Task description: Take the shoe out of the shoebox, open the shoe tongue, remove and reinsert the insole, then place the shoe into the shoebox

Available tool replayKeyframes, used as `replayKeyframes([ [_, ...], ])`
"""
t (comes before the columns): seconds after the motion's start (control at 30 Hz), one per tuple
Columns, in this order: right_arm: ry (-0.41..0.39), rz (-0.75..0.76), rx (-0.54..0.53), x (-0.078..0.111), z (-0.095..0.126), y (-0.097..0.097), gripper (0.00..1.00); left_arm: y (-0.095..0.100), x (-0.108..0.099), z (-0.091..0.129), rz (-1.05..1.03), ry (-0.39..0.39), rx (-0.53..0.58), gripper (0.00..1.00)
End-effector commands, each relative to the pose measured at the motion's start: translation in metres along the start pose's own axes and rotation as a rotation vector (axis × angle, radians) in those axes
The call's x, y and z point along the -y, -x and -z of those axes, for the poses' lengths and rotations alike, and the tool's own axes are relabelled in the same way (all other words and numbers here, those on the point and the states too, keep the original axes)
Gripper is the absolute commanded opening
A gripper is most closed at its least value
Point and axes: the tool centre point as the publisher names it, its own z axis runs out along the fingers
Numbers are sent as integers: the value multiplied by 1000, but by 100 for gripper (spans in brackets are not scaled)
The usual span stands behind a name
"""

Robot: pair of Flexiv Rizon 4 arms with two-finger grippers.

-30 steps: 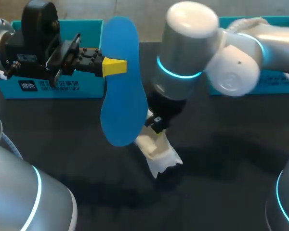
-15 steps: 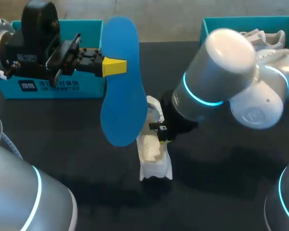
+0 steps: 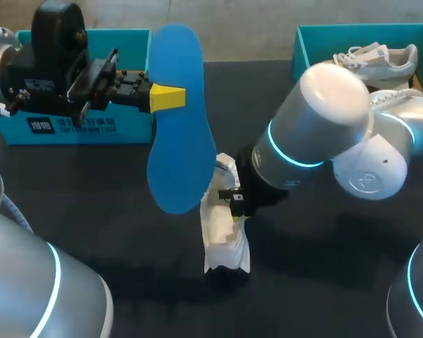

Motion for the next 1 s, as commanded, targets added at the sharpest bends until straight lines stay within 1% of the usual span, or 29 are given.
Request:
replayKeyframes([
  [0.03,-20,1,-5,-3,-12,-5,0,1,0,-1,0,3,-2,0],
  [0.23,-36,-3,-10,2,-14,-4,0,1,0,-1,0,3,-2,0],
  [0.53,-55,-8,-13,13,-10,-5,0,1,0,-1,0,3,-2,0],
  [1.0,-79,11,-41,8,-24,5,0,1,0,-1,0,3,-2,0],
])
